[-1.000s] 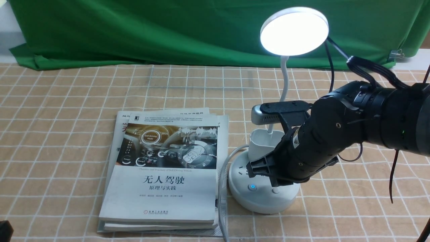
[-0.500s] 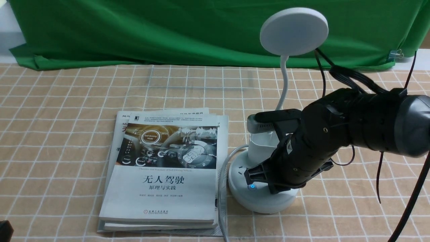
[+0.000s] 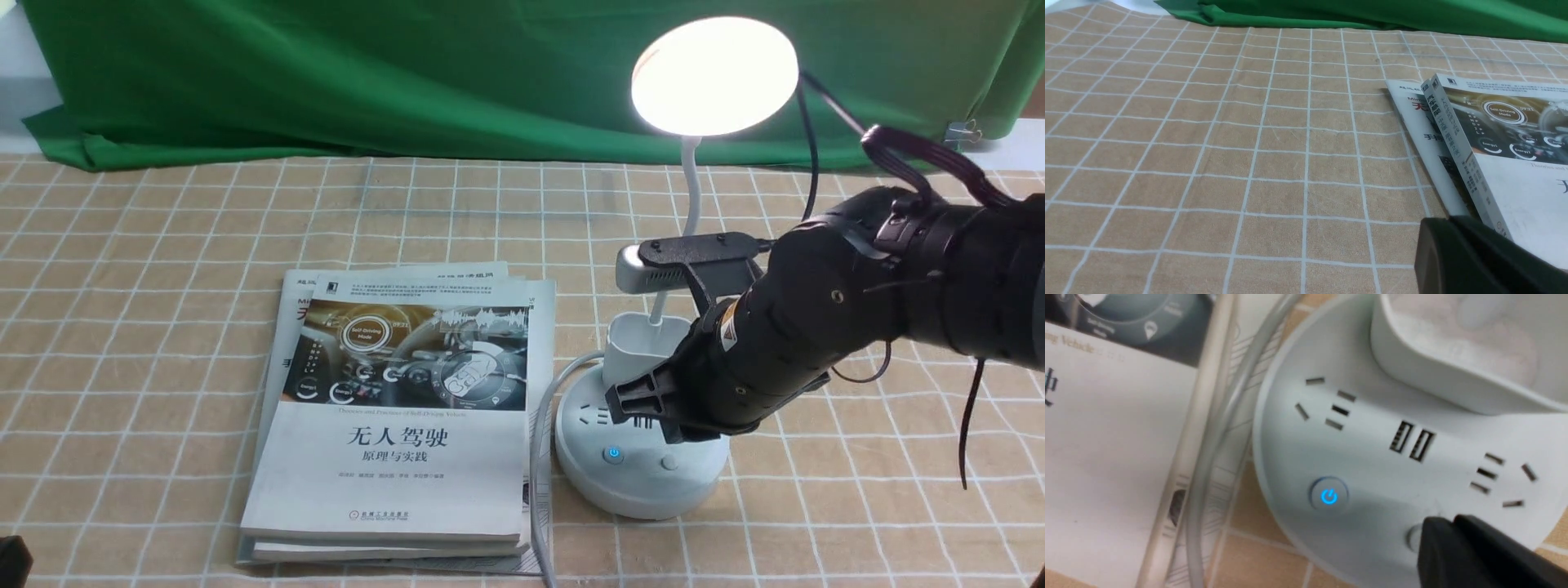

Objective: Turn off the desk lamp on the light coffee tablecloth by hand.

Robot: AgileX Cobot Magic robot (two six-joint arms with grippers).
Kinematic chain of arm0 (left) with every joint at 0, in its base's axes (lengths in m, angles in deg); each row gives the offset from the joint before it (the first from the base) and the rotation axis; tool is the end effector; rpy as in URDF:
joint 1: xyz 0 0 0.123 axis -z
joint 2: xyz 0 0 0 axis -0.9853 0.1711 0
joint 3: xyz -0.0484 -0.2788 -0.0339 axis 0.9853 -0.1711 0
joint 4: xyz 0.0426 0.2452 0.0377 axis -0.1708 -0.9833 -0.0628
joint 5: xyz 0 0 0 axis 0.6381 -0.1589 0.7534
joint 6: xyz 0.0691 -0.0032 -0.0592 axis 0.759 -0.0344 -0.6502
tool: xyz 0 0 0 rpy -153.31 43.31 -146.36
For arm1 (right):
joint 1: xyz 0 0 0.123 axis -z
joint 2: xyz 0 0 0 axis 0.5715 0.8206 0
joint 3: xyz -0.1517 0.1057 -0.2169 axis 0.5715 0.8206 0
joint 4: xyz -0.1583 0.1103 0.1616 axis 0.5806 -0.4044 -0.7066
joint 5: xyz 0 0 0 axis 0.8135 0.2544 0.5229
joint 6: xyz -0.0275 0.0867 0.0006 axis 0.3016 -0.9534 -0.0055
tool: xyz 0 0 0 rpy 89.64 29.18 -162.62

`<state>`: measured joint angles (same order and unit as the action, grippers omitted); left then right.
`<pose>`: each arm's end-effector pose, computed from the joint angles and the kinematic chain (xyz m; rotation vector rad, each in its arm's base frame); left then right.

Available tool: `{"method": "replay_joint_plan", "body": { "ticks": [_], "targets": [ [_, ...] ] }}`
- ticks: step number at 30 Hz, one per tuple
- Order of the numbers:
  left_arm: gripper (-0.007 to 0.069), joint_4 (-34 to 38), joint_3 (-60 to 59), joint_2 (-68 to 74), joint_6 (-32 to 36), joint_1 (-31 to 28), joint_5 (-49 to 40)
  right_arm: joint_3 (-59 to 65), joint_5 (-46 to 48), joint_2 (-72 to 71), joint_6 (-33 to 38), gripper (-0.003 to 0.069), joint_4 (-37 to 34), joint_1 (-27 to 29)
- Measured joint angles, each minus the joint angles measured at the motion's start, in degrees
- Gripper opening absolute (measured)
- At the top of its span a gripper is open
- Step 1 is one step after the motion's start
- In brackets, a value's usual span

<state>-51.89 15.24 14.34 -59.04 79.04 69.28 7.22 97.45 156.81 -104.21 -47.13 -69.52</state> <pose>0.0543 0.0024 0.1812 -0.0162 1.7985 0.0370 0.2834 0.1954 0.2070 -0.4533 2.7934 0.1977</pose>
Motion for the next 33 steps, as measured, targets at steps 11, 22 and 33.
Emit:
{"method": "replay_joint_plan", "body": {
  "ticks": [11, 22, 33],
  "targets": [
    [0.0005, 0.0, 0.0, 0.0, 0.0, 0.0, 0.0, 0.1, -1.0, 4.6, 0.4, 0.0039, -0.1, 0.0],
    [0.0005, 0.0, 0.0, 0.0, 0.0, 0.0, 0.0, 0.3, -0.5, 2.2, 1.3, 0.0042, 0.0, 0.0],
    [0.0005, 0.0, 0.0, 0.0, 0.0, 0.0, 0.0, 11.1, 1.3, -19.6, 2.8, 0.0042, 0.0, 0.0]
  ]
}}
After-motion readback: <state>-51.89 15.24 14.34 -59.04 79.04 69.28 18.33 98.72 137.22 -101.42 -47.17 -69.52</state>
